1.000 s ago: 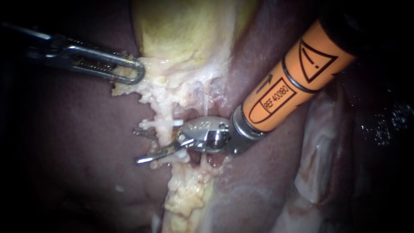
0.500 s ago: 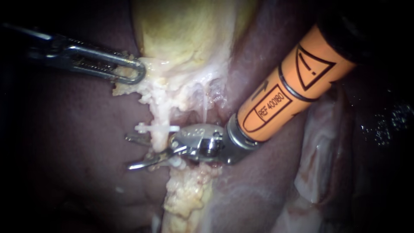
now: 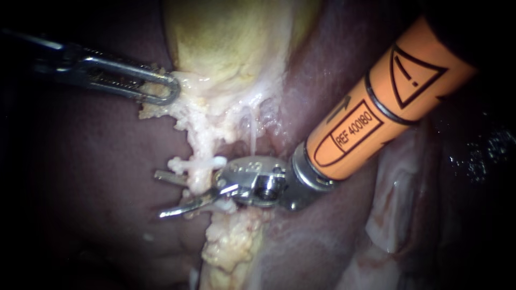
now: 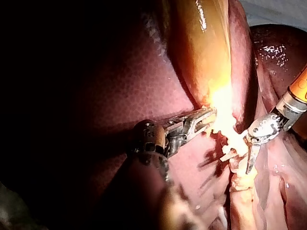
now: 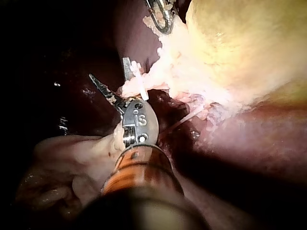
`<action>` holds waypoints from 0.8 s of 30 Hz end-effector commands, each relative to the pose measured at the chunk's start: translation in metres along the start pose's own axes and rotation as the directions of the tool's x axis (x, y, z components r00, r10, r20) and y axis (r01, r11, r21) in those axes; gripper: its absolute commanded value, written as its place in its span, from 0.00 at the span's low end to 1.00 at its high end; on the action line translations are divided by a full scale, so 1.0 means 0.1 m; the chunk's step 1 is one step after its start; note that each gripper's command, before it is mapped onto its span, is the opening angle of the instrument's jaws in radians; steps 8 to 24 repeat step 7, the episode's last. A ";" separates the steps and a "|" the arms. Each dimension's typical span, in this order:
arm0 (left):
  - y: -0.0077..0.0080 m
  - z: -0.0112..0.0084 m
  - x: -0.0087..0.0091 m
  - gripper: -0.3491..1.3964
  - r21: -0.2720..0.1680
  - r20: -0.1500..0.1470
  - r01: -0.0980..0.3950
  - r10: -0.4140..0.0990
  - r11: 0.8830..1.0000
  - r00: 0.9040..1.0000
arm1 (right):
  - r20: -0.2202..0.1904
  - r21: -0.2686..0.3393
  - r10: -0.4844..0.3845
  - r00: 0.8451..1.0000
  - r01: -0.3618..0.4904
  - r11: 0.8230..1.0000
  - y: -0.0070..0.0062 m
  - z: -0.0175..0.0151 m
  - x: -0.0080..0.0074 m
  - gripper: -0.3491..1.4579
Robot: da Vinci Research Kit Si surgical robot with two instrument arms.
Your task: Go to the cutting position left tube
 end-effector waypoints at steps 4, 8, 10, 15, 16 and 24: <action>0.000 0.000 0.000 0.00 0.000 0.000 0.000 0.000 1.000 1.000 | 0.001 -0.001 0.000 1.000 0.000 1.000 0.001 0.000 -0.001 0.92; 0.000 0.000 0.000 0.00 0.000 0.000 0.000 0.000 1.000 1.000 | 0.001 0.000 0.006 1.000 -0.006 1.000 0.002 0.000 -0.002 0.92; 0.000 0.000 0.000 0.00 0.000 0.000 0.000 0.000 1.000 1.000 | 0.001 0.000 0.006 1.000 -0.006 1.000 0.002 0.000 -0.002 0.92; 0.000 0.000 0.000 0.00 0.000 0.000 0.000 0.000 1.000 1.000 | 0.001 0.000 0.006 1.000 -0.006 1.000 0.002 0.000 -0.002 0.92; 0.000 0.000 0.000 0.00 0.000 0.000 0.000 0.000 1.000 1.000 | 0.001 0.000 0.006 1.000 -0.006 1.000 0.002 0.000 -0.002 0.92; 0.000 0.000 0.000 0.00 0.000 0.000 0.000 0.000 1.000 1.000 | 0.001 0.000 0.006 1.000 -0.006 1.000 0.002 0.000 -0.002 0.92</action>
